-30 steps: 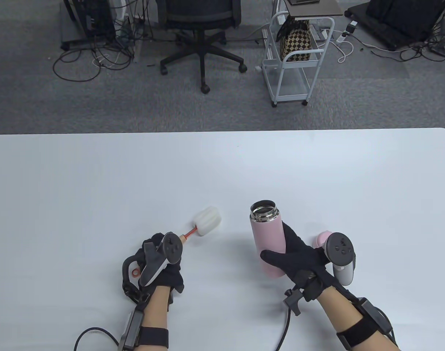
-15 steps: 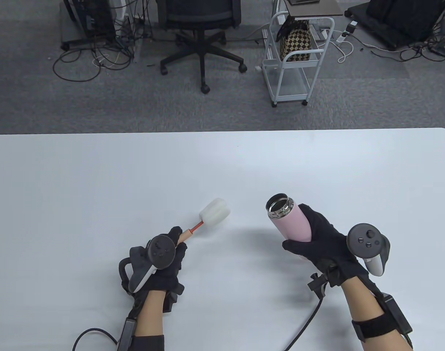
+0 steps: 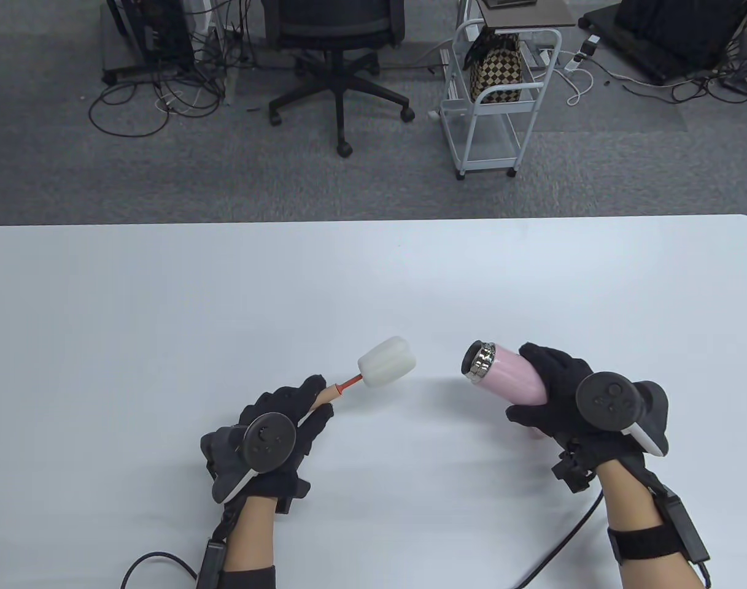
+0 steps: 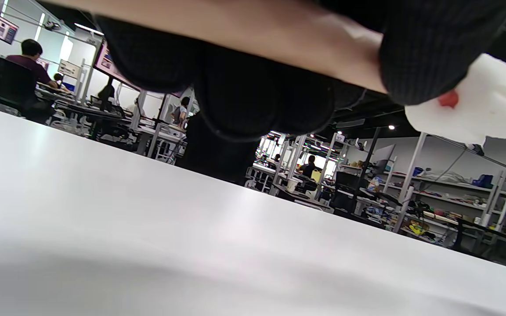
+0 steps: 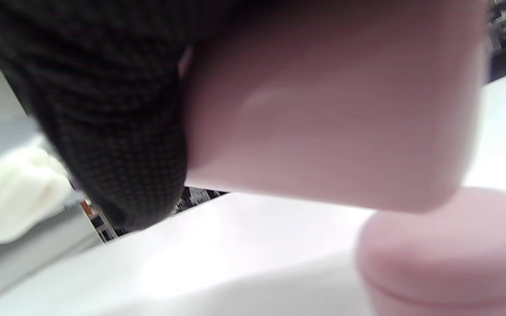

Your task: Insert cup brush into the thermos (Clean the thermos with cup brush)

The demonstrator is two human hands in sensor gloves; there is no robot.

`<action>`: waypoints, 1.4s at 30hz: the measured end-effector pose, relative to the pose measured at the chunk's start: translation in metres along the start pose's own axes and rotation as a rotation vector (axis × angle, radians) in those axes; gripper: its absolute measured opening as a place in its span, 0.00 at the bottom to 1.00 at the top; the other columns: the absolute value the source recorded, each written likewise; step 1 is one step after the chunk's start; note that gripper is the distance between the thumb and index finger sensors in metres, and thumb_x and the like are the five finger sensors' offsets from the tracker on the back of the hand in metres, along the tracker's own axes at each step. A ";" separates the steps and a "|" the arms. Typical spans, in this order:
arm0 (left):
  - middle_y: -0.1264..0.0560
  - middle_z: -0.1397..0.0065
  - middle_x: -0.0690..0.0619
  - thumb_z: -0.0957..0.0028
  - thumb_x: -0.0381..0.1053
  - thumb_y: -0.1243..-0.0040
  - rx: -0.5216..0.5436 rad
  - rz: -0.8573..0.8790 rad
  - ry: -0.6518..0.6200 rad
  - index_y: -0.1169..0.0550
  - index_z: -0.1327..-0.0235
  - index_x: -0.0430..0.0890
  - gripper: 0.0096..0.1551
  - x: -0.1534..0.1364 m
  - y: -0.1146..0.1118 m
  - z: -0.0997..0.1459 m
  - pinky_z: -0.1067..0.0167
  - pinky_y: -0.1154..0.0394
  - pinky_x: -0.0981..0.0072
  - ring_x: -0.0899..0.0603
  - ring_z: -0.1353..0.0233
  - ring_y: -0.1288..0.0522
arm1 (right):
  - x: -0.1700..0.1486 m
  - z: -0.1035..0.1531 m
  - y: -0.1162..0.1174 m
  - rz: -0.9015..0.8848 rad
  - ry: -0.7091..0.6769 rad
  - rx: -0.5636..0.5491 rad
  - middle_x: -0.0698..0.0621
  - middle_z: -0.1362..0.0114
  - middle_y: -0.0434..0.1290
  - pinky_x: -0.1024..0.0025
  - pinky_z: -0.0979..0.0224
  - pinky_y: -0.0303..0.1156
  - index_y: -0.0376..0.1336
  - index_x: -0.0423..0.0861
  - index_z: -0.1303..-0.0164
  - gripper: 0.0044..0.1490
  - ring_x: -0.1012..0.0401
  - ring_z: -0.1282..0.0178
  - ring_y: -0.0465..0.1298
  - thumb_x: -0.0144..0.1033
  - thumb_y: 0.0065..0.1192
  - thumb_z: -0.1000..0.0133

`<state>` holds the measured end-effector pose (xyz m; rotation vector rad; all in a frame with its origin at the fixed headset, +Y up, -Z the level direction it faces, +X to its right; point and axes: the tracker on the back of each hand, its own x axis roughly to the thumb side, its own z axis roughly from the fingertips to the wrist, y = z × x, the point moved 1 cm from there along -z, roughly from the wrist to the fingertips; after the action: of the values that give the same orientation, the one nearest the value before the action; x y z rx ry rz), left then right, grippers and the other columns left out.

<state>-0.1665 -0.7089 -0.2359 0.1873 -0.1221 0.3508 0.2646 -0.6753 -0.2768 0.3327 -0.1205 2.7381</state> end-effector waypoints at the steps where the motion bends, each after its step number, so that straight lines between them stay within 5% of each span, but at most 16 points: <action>1: 0.15 0.37 0.55 0.42 0.67 0.34 -0.010 0.004 -0.016 0.23 0.28 0.65 0.29 0.002 -0.001 0.000 0.39 0.24 0.46 0.46 0.40 0.15 | 0.001 0.000 0.001 0.024 -0.007 0.013 0.51 0.18 0.60 0.41 0.25 0.63 0.57 0.58 0.26 0.53 0.44 0.19 0.63 0.60 0.82 0.58; 12: 0.15 0.38 0.55 0.43 0.68 0.33 -0.136 -0.050 -0.150 0.21 0.29 0.64 0.29 0.028 -0.019 0.000 0.39 0.24 0.46 0.46 0.41 0.15 | 0.026 0.000 0.018 0.145 -0.144 0.157 0.53 0.18 0.60 0.40 0.25 0.63 0.57 0.59 0.27 0.52 0.45 0.18 0.62 0.60 0.81 0.59; 27: 0.15 0.38 0.57 0.44 0.67 0.32 -0.202 -0.117 -0.307 0.22 0.30 0.66 0.28 0.064 -0.032 0.005 0.39 0.24 0.46 0.48 0.43 0.15 | 0.076 0.011 0.047 0.224 -0.353 0.219 0.52 0.18 0.60 0.41 0.25 0.65 0.57 0.59 0.27 0.52 0.45 0.19 0.63 0.62 0.79 0.57; 33: 0.16 0.38 0.61 0.40 0.71 0.37 -0.222 -0.153 -0.354 0.18 0.41 0.67 0.18 0.081 -0.038 0.009 0.39 0.24 0.47 0.50 0.43 0.15 | 0.098 0.018 0.062 0.226 -0.400 0.239 0.50 0.18 0.60 0.42 0.26 0.65 0.56 0.57 0.26 0.51 0.44 0.20 0.64 0.64 0.77 0.55; 42: 0.15 0.38 0.58 0.43 0.70 0.34 -0.229 -0.131 -0.316 0.21 0.31 0.63 0.28 0.066 -0.032 0.005 0.38 0.24 0.47 0.49 0.43 0.15 | 0.085 0.014 0.056 0.197 -0.363 0.225 0.50 0.18 0.60 0.41 0.25 0.64 0.56 0.57 0.26 0.51 0.44 0.19 0.63 0.63 0.78 0.55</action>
<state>-0.0944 -0.7182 -0.2263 0.0224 -0.4576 0.1729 0.1703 -0.6987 -0.2444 0.9247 0.0645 2.8593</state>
